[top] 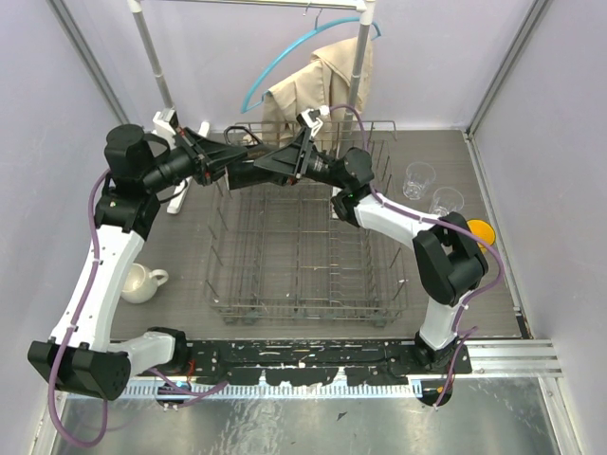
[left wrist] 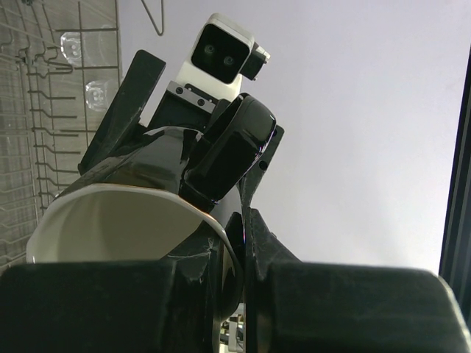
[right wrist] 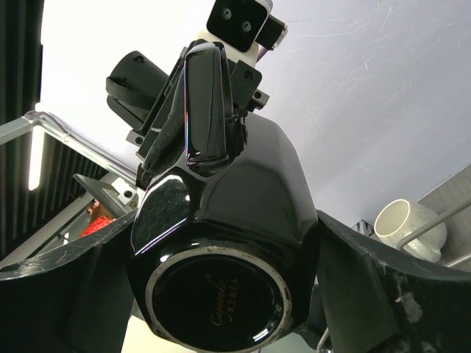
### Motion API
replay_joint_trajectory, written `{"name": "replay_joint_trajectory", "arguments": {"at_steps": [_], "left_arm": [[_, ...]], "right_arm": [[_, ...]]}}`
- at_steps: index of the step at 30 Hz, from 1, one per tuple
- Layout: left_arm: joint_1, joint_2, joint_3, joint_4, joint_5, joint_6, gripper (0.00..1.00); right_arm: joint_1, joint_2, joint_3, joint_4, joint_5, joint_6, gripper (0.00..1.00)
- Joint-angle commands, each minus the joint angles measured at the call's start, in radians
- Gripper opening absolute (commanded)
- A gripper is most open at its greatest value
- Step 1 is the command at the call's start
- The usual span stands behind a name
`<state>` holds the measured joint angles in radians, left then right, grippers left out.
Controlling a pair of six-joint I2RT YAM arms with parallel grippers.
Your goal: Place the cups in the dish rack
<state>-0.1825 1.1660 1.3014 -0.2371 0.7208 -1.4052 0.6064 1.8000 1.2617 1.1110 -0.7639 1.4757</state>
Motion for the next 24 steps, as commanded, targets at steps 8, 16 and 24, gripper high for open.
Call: {"name": "replay_joint_trajectory", "arguments": {"at_steps": [8,16,24], "left_arm": [[-0.003,-0.037,-0.041,0.017,-0.013,0.052,0.37],[0.000,-0.032,-0.037,-0.067,-0.035,0.130,0.50],[0.003,-0.055,-0.094,-0.127,-0.098,0.199,0.51]], "right_arm": [[-0.039,-0.095,-0.038,0.065,0.032,-0.034,0.25],[-0.083,-0.117,-0.077,0.070,0.034,-0.036,0.17],[-0.181,-0.197,-0.139,-0.062,-0.024,-0.133,0.14]]}}
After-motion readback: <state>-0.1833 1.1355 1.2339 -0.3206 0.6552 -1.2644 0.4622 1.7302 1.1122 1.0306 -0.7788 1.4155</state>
